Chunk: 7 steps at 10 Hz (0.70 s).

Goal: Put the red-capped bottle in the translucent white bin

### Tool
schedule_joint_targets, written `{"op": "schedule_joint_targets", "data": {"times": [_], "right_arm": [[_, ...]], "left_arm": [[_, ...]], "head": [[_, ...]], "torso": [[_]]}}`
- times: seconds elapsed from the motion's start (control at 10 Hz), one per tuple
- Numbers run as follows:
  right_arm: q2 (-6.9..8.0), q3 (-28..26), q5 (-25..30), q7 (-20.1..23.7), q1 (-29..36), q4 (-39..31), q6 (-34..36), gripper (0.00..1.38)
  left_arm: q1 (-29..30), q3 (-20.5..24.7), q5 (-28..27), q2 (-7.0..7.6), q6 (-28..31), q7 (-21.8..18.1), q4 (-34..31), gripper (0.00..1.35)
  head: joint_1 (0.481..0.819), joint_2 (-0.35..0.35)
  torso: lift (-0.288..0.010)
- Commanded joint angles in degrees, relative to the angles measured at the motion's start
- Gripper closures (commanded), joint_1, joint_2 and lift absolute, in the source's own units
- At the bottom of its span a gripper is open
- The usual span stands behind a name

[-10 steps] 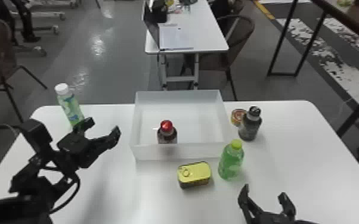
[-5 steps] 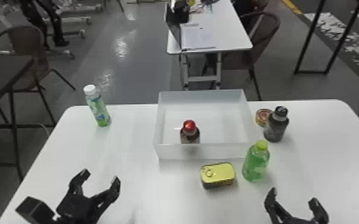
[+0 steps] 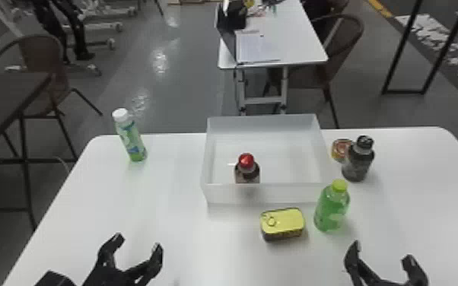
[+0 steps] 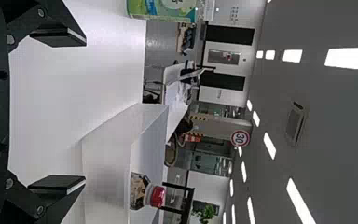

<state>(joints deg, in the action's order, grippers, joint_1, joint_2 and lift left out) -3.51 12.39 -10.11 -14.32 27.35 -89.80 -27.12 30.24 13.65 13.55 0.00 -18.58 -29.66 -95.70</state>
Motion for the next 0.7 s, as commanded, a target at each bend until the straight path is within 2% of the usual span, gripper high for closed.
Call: {"op": "schedule_joint_targets", "data": {"times": [0.0,0.6], "right_arm": [[0.00,0.00,-0.08,0.00,-0.01,0.06,-0.03,0.25],[0.08,0.00,-0.17,0.00,-0.01,0.24,-0.21,0.25]], "left_arm": [[-0.27,-0.20,0.16,-0.15,-0.32,0.04,0.25,0.24],[-0.53,-0.55,0.78,-0.15,-0.32,0.04,0.96,0.24]], "head": [[0.695,0.117],[0.695,0.114]], "torso": [[-0.077],[-0.077]]}}
